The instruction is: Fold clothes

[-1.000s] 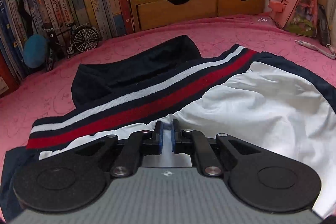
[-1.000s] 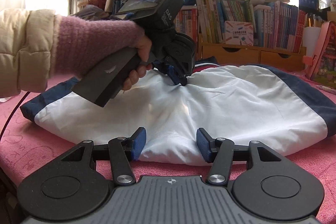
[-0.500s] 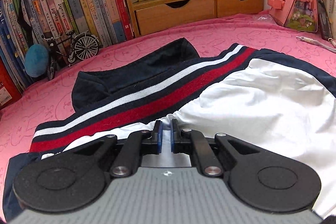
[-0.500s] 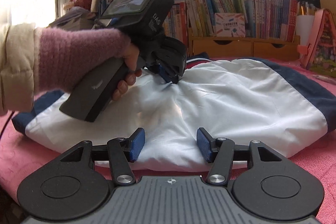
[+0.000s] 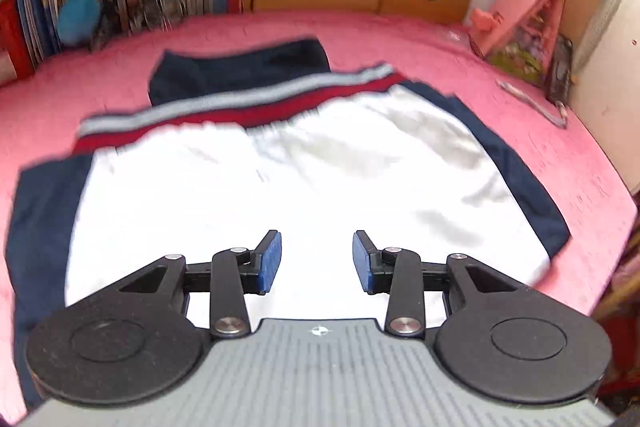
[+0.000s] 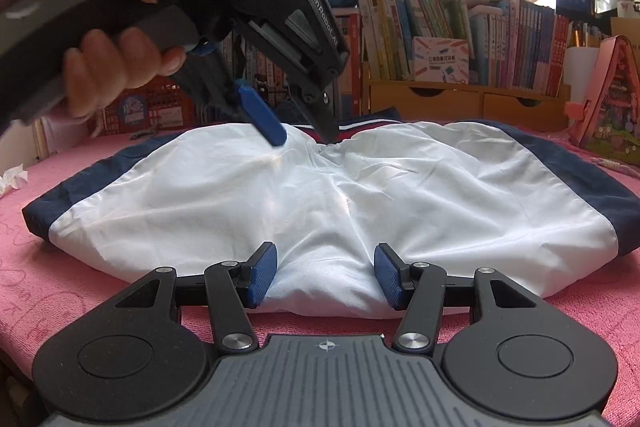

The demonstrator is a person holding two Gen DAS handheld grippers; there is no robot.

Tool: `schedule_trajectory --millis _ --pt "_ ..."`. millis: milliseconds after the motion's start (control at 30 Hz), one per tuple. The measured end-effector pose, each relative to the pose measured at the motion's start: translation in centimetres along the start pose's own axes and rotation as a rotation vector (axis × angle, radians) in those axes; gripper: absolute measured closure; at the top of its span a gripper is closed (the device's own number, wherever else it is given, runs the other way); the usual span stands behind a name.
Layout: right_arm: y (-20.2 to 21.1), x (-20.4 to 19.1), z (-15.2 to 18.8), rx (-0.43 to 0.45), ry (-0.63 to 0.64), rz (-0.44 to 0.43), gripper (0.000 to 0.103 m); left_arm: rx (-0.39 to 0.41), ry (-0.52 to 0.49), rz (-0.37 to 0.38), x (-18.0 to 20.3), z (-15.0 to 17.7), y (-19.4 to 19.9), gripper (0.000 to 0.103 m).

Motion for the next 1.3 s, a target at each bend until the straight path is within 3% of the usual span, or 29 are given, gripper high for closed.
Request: schedule_trajectory --millis 67,200,433,967,1300 --pt "0.1 0.0 0.0 0.003 0.001 0.001 0.049 -0.091 -0.003 -0.013 0.8 1.7 -1.0 0.066" --pt "0.1 0.0 0.1 0.001 0.000 -0.008 0.052 -0.133 -0.051 -0.082 2.1 2.3 -1.8 0.066" --pt "0.0 -0.2 -0.2 -0.026 -0.015 -0.012 0.059 -0.204 0.072 -0.099 1.8 2.1 -2.3 0.066" --pt "-0.6 0.3 -0.9 -0.099 -0.053 -0.028 0.064 -0.202 0.078 -0.280 1.8 0.1 -3.5 0.073" --pt "-0.4 0.5 -0.5 -0.091 -0.051 -0.047 0.064 -0.121 0.118 -0.359 -0.8 -5.6 -6.7 0.073"
Point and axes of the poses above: each gripper's, at about its wrist camera, not at the fingertips, and y roughly against the way its jaws point, x to its right, z to its underside, the point moved 7 cm from there along -y, roughly the way its jaws point, and after that the axes turned 4 degrees about -y, right-handed, at the moved point
